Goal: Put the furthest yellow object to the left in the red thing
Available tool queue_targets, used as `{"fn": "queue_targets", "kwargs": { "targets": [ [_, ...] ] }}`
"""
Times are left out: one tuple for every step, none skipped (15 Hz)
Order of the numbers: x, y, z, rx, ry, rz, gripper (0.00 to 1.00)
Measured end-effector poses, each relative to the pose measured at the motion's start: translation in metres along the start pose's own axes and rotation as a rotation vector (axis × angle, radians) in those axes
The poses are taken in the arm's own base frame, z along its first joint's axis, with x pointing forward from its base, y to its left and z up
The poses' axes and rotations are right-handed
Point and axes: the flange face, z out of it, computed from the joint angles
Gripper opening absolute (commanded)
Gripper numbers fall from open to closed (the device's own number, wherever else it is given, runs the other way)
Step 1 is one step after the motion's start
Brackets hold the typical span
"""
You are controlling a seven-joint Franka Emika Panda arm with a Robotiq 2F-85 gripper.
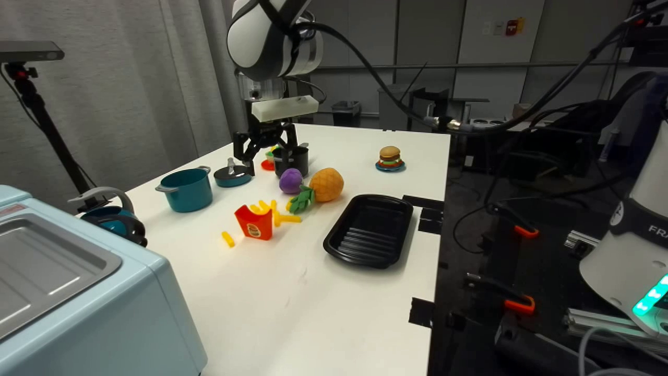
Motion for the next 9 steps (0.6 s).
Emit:
{"fn": "queue_targets", "kwargs": {
  "targets": [
    [0.0012,0.0003,0.0004,0.0,0.001,0.001,1.0],
    [0.0017,0.0001,0.0005,0.0,0.002,0.002,1.0],
    [0.002,-0.0001,0.0003,0.001,0.003,0.002,1.0],
    [0.0024,-0.0002,-0.0001,0.001,0.004,0.002,1.0],
    [0.0026,-0.0003,-0.0004,0.001,0.004,0.002,1.0],
    [0.0026,-0.0003,-0.0003,0.001,0.004,0.002,1.0],
    [0.0024,-0.0004,0.0002,0.001,0.003,0.002,1.0],
    [0.0019,-0.0013,0.0013,0.0,0.002,0.001,1.0],
    [0.0006,-0.0038,0.004,0.0,-0.001,0.001,1.0]
  ]
}}
